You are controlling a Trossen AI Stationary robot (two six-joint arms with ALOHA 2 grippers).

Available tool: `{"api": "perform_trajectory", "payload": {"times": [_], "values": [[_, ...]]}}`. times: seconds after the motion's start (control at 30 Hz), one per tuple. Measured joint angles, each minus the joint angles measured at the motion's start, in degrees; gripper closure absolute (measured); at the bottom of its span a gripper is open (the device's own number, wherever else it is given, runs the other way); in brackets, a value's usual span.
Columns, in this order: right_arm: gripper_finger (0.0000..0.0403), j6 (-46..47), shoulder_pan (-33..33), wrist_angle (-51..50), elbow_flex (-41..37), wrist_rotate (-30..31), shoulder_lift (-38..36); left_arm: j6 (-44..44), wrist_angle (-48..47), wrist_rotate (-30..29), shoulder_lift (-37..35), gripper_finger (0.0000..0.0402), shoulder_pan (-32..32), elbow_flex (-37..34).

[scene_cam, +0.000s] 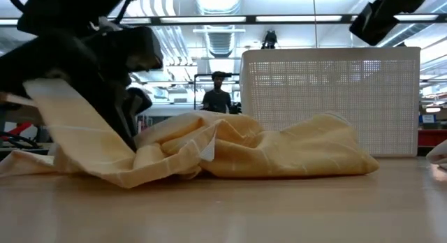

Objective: Fold towel
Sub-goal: Fold the yellow kitchen towel

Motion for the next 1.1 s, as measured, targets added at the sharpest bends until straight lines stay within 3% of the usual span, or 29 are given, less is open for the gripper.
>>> {"api": "perform_trajectory", "payload": {"times": [0.07, 0.4, 0.57, 0.73, 0.93, 1.1], "values": [[0.0288, -0.48, 1.14, 0.42, -0.19, 0.0, 1.19, 0.25, -0.84, -0.81, 0.59, 0.0393, -0.02, 1.16], [0.0295, -4.97, 7.33, 15.95, -0.19, 0.6, 9.36, 3.3, -13.74, -5.79, -5.0, 0.0401, -0.02, 12.8], [0.0295, -10.0, 9.2, 24.21, -0.19, 5.57, 15.18, 4.3, -22.86, -15.29, -8.96, 0.0401, -0.02, 20.21], [0.0307, -13.13, 10.22, 33.48, -0.17, 16.33, 20.59, 5.77, -29.42, -22.19, -10.93, 0.0401, 0.13, 27.72], [0.032, -14.38, 10.44, 44.55, -0.17, 17.98, 26.34, 7.81, -30.92, -23.24, -11.37, 0.0401, 0.16, 34.58], [0.0313, -15.12, 10.4, 47.95, 2.68, 18.05, 30.52, 8.95, -31.03, -23.44, -11.13, 0.0401, 0.18, 37.26]]}}
